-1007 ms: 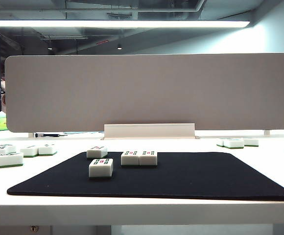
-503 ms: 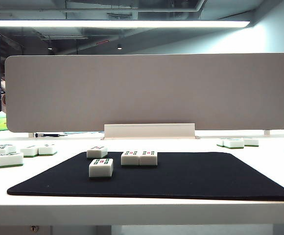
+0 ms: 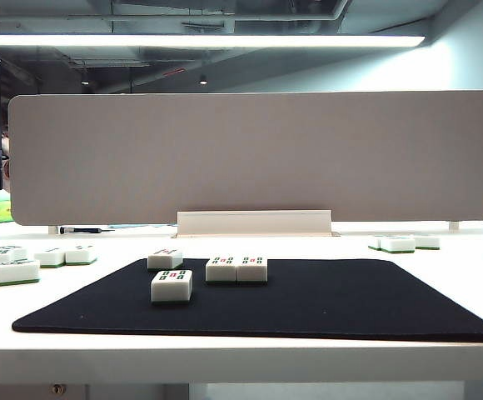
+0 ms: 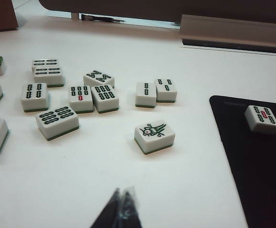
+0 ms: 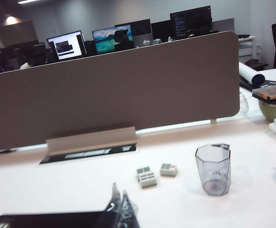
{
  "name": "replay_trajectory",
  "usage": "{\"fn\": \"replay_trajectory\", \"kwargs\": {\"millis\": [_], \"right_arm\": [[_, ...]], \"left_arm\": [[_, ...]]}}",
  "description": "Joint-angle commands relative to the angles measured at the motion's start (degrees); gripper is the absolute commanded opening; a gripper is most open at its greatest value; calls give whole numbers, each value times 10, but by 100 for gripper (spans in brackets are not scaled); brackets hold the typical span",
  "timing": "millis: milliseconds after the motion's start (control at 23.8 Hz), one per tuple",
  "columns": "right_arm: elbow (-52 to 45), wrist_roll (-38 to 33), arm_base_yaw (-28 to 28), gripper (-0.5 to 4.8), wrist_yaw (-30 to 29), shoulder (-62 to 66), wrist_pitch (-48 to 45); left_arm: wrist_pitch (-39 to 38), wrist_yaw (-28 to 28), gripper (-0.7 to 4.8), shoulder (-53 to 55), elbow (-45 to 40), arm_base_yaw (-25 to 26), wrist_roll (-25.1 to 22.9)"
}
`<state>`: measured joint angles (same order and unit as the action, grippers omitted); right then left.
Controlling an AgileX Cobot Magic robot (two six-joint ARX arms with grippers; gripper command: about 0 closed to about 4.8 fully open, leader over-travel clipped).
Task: Arrange four mahjong tiles into a neat stack, creating two layers of paired tiles.
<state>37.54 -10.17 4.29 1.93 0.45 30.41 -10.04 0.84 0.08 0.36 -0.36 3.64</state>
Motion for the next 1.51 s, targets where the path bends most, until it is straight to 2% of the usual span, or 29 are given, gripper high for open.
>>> {"fn": "replay_trajectory", "kwargs": {"millis": [42, 461, 671, 755, 1007, 1258, 1510], "right_arm": [[48, 1, 0, -1, -47, -5, 72], [108, 1, 0, -1, -88, -5, 196], [117, 1, 0, -1, -141, -5, 224], [123, 1, 0, -1, -185, -5, 240], [126, 1, 0, -1, -266, -5, 260], [126, 1, 0, -1, -305, -5, 294], [126, 1, 0, -1, -366, -5, 338]], "left_arm": [[-6, -2, -6, 0, 0, 0, -2], [-6, -2, -6, 0, 0, 0, -2], [-6, -2, -6, 0, 0, 0, -1], [-6, -2, -6, 0, 0, 0, 0], [-6, -1, -6, 0, 0, 0, 0], [-6, -1, -6, 0, 0, 0, 4], [-6, 7, -6, 0, 1, 0, 56]]}}
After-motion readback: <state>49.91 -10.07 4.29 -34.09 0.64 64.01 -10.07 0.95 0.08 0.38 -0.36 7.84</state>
